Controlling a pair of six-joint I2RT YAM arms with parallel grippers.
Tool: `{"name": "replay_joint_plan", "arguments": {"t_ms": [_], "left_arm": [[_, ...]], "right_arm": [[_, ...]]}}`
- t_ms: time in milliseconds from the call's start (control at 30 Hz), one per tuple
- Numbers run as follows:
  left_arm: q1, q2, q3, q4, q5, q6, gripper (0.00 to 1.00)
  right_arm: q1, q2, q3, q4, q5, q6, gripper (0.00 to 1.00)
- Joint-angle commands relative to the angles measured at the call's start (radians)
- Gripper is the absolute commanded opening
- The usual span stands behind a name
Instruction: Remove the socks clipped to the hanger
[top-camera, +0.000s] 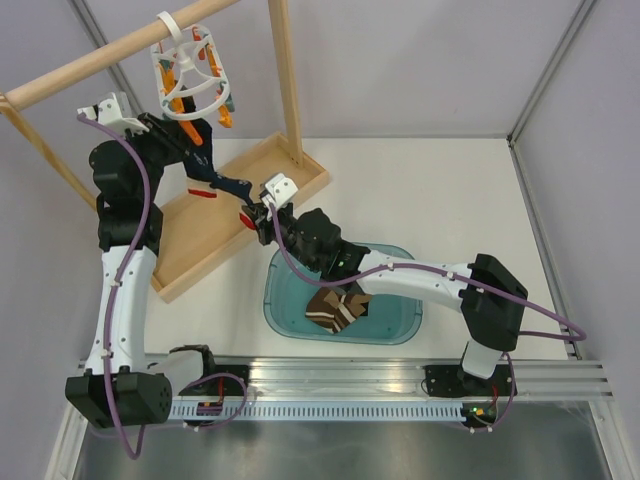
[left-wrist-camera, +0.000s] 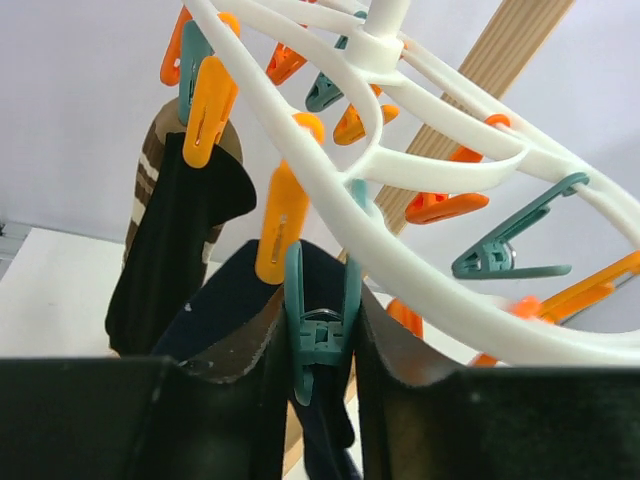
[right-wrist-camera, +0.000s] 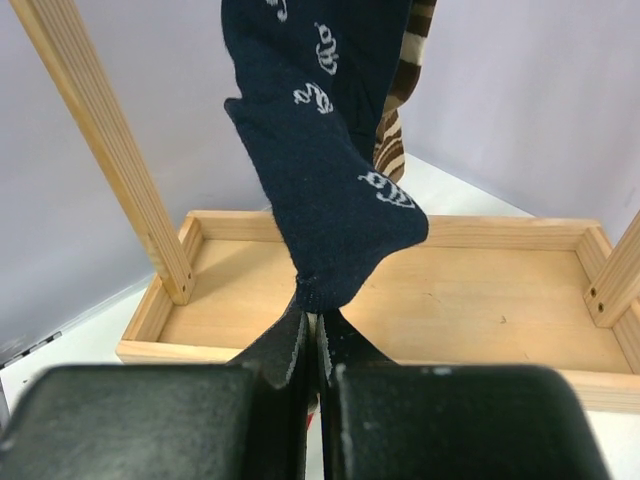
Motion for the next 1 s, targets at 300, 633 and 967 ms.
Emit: {"name": "replay_joint_plan", "arguments": {"t_ms": [300, 633, 967], "left_arm": [[-0.027, -0.015, 0.064, 0.016, -0.009, 0.010, 0.04], [-0.038, -0.021, 0.060, -0.016, -0.031, 0.026, 0.45], [-0.040, -0.069, 0.020, -0.050, -0.055, 0.053, 0.99]], "right_arm": [[0.009, -0.033, -0.022, 0.024, -0.020, 0.021, 0.01], [0.009, -0.039, -0.037, 0.025, -0.006, 0.018, 0.01], [0.009, -0.073, -0.077, 0.022, 0.023, 0.013, 0.01]]}}
